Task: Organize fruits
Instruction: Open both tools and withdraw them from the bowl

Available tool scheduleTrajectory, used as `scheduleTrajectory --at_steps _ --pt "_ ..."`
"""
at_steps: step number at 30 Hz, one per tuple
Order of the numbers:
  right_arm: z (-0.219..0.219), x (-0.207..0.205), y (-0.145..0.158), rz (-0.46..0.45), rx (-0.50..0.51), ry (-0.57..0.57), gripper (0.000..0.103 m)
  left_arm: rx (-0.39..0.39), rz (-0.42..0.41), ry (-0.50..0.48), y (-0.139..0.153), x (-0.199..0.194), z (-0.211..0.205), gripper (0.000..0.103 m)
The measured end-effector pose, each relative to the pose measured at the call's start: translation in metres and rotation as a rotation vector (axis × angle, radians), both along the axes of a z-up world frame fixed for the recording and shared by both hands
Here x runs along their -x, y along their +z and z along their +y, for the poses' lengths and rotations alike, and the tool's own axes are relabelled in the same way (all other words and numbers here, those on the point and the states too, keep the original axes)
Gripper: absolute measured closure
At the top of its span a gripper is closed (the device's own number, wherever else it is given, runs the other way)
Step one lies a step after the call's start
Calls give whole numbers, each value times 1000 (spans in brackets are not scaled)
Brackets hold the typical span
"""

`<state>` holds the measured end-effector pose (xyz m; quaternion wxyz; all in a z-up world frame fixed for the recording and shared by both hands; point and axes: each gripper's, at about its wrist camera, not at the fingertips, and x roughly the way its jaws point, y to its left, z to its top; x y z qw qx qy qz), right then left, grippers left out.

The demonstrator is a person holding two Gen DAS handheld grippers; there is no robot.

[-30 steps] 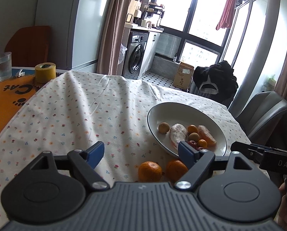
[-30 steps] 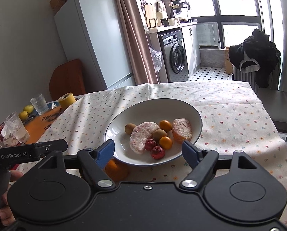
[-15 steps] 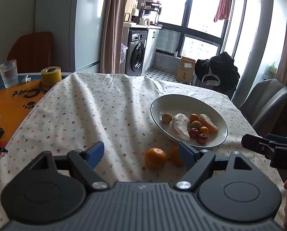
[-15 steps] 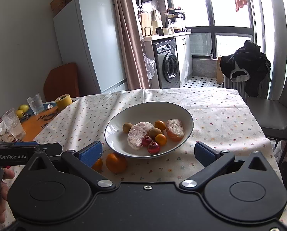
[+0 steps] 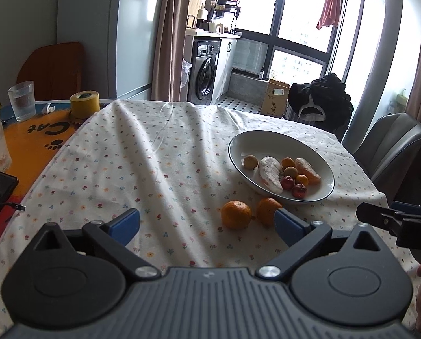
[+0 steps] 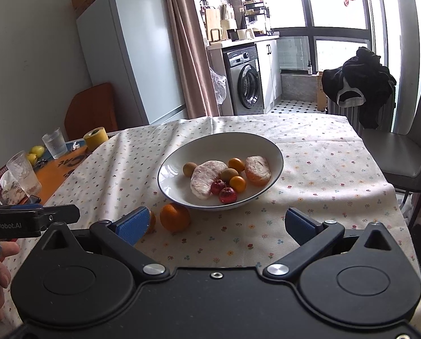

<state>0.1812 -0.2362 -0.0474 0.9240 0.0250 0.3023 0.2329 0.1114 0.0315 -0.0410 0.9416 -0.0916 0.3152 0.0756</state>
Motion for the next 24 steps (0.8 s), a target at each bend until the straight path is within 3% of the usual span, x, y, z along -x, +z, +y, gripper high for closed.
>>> scheduleTrajectory --at_steps 24 --pt "19 -4 -15 46 -9 65 0 45 11 30 -11 1 17 0"
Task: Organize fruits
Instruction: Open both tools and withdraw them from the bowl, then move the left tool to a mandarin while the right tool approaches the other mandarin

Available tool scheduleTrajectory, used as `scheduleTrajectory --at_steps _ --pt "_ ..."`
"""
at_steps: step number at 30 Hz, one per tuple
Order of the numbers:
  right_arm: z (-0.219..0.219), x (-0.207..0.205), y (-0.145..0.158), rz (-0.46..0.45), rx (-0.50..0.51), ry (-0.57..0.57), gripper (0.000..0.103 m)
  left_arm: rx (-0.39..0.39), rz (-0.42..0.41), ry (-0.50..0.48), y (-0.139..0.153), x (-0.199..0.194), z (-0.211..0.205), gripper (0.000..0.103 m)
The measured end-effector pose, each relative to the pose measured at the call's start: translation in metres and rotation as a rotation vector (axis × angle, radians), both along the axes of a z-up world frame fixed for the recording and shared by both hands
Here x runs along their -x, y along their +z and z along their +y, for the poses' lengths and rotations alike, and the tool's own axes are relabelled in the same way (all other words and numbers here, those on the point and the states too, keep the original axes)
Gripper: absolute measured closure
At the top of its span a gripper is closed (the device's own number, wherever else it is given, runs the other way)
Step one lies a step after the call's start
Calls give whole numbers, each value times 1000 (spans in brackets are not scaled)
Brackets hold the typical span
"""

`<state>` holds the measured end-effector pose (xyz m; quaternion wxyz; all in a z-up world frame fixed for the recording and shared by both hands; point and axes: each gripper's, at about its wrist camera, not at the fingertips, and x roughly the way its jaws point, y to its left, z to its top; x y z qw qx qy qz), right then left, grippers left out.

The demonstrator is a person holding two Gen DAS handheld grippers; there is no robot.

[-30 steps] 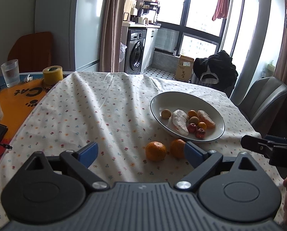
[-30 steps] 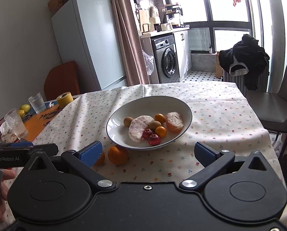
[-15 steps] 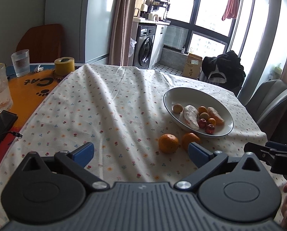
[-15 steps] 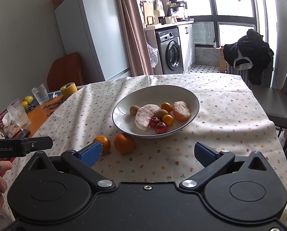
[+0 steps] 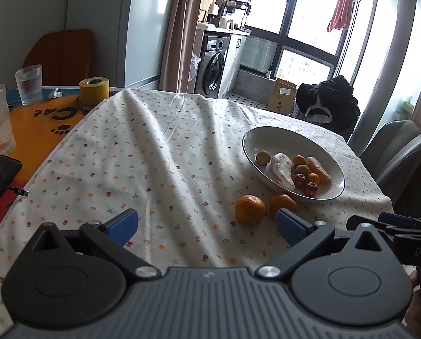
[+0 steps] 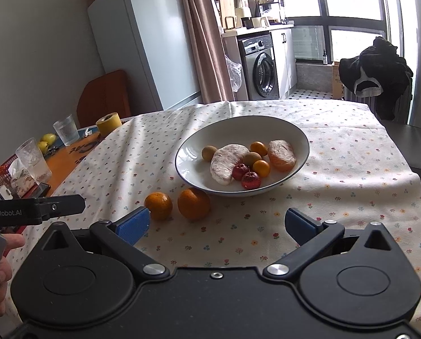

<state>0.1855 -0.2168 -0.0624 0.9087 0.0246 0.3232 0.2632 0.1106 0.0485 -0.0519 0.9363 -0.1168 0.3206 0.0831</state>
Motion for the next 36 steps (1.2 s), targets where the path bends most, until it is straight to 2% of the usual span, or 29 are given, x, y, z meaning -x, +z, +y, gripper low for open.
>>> scheduleTrajectory --at_steps 10,16,24,30,36 --pt "5 -9 -7 16 -1 5 3 10 11 -17 -11 -11 -1 1" --pt "8 -20 -15 54 -17 18 14 16 16 -62 -20 -24 -7 5" --pt "12 -36 -28 127 -56 52 31 17 43 -104 -33 -45 -14 21" --pt "14 -44 -34 150 -66 63 34 23 61 -127 -43 -58 -17 36" --pt "13 -53 -38 168 -75 62 35 26 72 -151 -50 -71 -23 42"
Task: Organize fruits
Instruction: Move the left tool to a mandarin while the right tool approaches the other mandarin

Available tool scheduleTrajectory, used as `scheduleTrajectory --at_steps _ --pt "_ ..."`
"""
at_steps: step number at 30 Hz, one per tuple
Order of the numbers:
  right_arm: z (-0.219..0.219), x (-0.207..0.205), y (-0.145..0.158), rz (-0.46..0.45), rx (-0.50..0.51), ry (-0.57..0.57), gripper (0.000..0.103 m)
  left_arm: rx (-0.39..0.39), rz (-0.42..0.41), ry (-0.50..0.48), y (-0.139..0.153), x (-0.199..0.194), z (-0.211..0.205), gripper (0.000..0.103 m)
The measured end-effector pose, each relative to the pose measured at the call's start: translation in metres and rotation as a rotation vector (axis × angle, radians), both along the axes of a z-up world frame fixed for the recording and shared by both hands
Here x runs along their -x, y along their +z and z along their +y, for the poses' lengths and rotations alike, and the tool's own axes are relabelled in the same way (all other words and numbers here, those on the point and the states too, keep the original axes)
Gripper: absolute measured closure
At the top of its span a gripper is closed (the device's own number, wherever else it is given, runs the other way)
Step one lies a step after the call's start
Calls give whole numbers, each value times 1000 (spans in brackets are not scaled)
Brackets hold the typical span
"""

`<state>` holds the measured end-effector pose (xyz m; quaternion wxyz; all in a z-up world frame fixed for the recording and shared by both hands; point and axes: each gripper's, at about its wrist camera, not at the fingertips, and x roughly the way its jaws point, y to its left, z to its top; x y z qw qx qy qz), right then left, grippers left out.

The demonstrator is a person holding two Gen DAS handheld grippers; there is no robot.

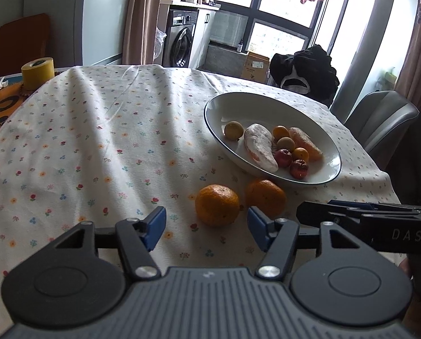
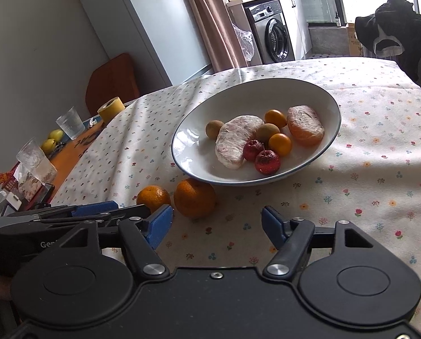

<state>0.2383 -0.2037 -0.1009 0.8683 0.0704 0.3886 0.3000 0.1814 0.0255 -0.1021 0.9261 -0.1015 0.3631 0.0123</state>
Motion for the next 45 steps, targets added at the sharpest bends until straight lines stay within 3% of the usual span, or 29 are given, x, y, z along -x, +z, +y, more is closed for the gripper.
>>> scheduleTrajectory --at_steps 8,13,29,31,33,37,45 --pt "2 -8 -4 21 -6 9 40 -3 10 -12 -7 -12 -3 49" --pt "8 -10 -5 24 -3 20 40 15 17 -22 -9 -14 -2 67" --pt "29 -11 -7 10 19 8 40 -3 8 46 2 4 13 68" --pt "30 -12 -8 8 23 9 45 -2 4 51 3 5 15 69" --pt "31 -13 -10 26 4 32 68 -1 0 54 5 7 16 70" --pt "30 -8 -7 22 18 35 70 -2 -13 52 9 9 15 76" --pt "21 3 -3 18 21 30 71 -2 -1 36 6 12 11 77"
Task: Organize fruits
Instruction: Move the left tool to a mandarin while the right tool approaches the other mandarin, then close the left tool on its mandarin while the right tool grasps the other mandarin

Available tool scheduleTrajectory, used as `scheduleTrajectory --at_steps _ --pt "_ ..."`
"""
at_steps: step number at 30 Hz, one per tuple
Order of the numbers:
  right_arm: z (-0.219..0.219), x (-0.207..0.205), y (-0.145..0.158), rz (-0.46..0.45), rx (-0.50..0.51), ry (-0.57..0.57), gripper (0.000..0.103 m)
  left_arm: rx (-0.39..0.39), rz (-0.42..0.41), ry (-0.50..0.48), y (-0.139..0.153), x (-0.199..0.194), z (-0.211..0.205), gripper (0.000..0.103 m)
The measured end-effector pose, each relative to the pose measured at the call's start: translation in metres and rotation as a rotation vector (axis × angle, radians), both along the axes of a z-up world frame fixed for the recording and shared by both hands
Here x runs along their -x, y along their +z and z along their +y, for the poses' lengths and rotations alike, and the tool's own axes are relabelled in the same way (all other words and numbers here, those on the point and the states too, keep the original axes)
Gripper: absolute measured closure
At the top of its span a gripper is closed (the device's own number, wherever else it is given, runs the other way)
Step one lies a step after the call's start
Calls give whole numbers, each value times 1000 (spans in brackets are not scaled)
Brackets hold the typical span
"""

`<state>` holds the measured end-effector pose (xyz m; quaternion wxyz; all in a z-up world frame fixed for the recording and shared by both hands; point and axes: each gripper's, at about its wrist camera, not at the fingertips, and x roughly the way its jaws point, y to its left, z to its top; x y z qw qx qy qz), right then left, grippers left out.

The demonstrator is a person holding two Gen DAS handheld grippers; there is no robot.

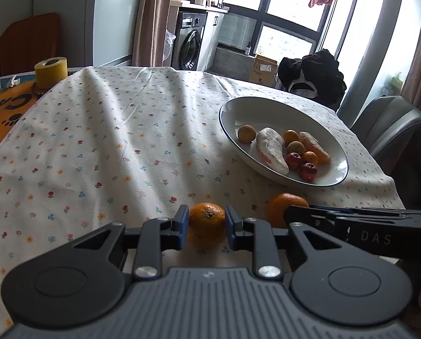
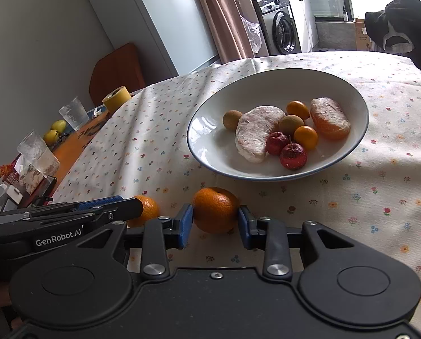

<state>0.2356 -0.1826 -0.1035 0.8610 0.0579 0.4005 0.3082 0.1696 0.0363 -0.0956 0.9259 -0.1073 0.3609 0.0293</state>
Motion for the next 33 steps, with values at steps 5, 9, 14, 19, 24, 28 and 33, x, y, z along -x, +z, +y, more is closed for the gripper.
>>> scheduleTrajectory --at_steps 5,9,14,19,24,28,33 --pt "0 1 1 -4 13 -3 70 10 1 -5 -3 -1 -1 73" --pt "3 -1 2 -14 18 3 65 21 11 -14 -7 -6 -2 65" --pt "7 -6 -1 -7 8 16 62 24 21 -30 -12 -13 -4 62" --pt "11 -9 -4 -6 23 21 59 8 45 -11 -17 -18 -4 63" --pt "10 -12 -6 11 24 20 60 5 46 -10 -18 -20 -3 63" --pt "11 -8 -3 -3 33 31 64 8 38 -14 -13 -17 -5 66" --pt "7 -3 8 -34 31 30 64 2 5 -16 1 -11 -9 66"
